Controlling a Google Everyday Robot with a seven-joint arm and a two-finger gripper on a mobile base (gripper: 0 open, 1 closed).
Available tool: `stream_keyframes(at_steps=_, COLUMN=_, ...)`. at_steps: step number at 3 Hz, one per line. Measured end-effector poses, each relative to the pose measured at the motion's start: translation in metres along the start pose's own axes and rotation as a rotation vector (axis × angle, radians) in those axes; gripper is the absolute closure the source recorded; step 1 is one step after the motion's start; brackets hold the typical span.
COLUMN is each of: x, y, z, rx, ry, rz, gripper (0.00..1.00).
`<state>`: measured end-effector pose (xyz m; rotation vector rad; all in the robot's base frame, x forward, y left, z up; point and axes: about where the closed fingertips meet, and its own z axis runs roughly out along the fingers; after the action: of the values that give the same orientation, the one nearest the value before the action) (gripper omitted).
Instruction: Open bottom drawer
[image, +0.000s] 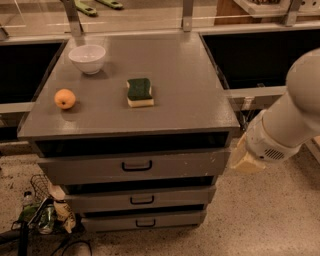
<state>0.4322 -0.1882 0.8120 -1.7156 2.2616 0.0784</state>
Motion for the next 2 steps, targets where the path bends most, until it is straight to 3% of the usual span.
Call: stream_keyframes(at_steps=2, x=0.005, y=0.022, z=0.087, rx=-0.15, ry=0.081, rz=-0.055, gripper=1.0)
